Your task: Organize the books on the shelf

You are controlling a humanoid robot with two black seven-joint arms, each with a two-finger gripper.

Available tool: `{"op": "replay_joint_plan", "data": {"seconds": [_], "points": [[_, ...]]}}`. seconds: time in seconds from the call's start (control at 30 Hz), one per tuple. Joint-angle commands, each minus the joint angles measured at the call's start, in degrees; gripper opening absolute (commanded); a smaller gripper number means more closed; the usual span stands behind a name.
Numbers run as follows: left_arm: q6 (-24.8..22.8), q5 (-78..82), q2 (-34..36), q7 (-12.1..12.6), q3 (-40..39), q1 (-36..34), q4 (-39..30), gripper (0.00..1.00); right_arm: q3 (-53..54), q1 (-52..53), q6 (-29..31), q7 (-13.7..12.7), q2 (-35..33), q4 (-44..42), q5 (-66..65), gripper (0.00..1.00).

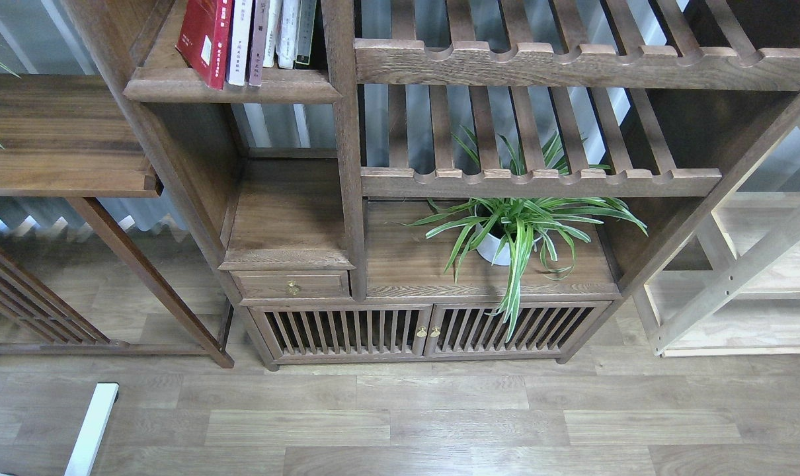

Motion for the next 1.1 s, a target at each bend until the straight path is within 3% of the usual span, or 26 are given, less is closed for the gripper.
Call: {"op": "replay_joint_plan", "data": {"seconds": [0.0, 1.07], "points": [[0.0, 0.0, 0.0, -0.01, 0.0, 0.0, 0.05, 0.99, 0.0, 0.0, 0.0, -0.02, 0.0, -6.86, 0.0, 1.0], [0.0, 0.0, 0.0, -0.01, 0.0, 0.0, -0.04, 0.99, 0.0, 0.0, 0.0, 0.07, 0.0, -6.86, 0.0, 1.0]]}}
